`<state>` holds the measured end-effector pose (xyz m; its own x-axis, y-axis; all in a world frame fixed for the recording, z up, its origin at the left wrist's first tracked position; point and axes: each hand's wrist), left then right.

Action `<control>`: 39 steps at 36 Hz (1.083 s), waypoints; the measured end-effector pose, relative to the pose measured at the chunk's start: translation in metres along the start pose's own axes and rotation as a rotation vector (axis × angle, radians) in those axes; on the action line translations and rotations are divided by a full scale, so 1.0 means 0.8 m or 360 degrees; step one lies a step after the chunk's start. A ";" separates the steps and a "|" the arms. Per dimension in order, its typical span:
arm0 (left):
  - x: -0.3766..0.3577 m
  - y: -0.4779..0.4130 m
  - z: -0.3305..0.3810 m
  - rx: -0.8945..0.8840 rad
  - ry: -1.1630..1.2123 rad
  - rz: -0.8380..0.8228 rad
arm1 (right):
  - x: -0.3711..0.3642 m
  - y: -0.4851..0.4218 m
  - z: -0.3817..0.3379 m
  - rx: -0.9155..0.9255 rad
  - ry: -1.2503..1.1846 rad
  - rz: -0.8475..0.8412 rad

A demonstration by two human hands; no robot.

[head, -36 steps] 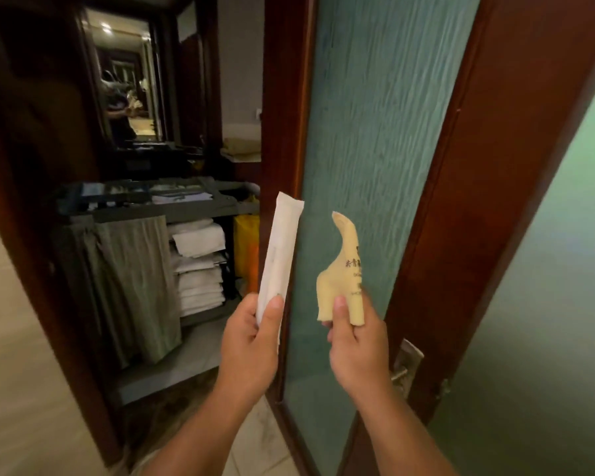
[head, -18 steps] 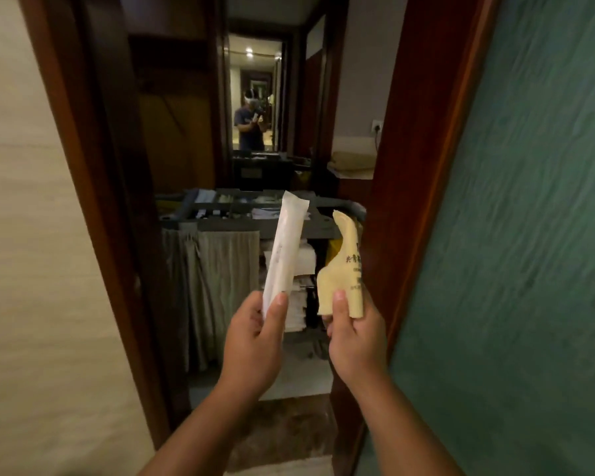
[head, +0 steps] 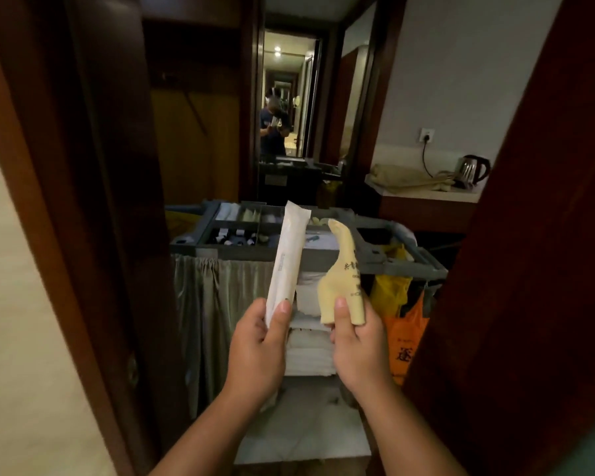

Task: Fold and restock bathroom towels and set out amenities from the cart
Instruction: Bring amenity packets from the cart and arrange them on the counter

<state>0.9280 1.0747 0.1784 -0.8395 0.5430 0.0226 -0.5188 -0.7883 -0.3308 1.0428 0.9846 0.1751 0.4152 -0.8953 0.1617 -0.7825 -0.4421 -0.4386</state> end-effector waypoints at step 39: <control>-0.151 -0.657 -0.267 0.0180 -0.0296 0.0198 | -0.237 -0.623 0.287 -0.0329 -0.0162 -0.0194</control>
<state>1.3367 1.4850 0.1481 -0.9080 0.3852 0.1648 -0.4154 -0.8789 -0.2344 1.4606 1.3877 0.1604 0.5485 -0.8291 0.1080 -0.7978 -0.5576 -0.2294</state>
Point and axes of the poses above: each hand's wrist, its own y-axis away from the middle knuckle, its own x-axis out of the back of the hand, z = x × y
